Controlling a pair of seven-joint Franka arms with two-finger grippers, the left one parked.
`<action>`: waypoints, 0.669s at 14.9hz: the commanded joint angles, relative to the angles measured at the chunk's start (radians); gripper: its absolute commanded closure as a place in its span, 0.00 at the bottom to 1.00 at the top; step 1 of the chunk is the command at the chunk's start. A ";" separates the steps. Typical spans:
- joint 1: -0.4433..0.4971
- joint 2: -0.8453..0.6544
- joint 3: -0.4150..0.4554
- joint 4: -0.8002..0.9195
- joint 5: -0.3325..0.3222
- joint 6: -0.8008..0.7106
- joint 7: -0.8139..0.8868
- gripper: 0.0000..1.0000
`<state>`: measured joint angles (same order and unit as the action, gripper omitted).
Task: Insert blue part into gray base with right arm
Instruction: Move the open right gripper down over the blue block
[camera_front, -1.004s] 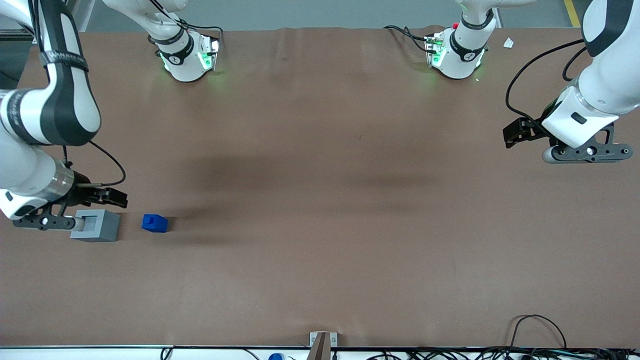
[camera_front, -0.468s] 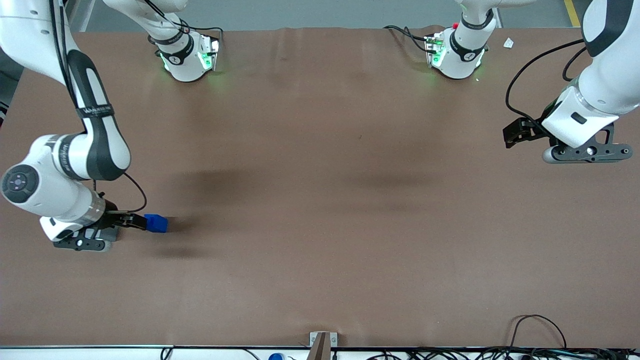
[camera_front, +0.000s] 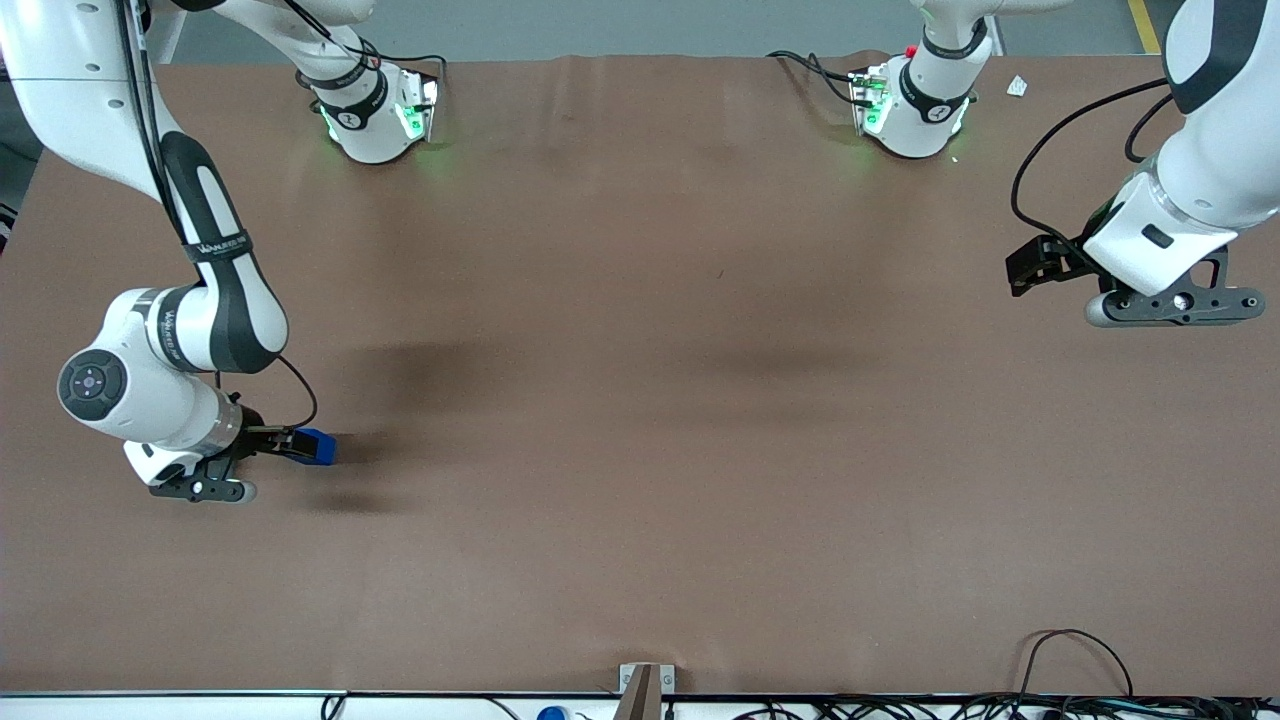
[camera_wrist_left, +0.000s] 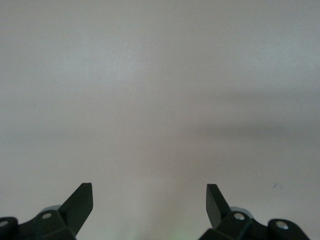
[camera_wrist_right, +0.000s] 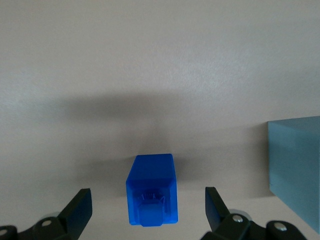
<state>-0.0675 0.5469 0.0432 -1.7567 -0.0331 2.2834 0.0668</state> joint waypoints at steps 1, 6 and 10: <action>-0.006 0.015 0.007 -0.012 -0.004 0.019 0.013 0.00; -0.008 0.036 0.007 -0.020 0.002 0.015 0.013 0.00; -0.009 0.042 0.006 -0.026 0.002 0.016 0.013 0.01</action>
<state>-0.0679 0.5958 0.0423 -1.7676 -0.0325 2.2900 0.0679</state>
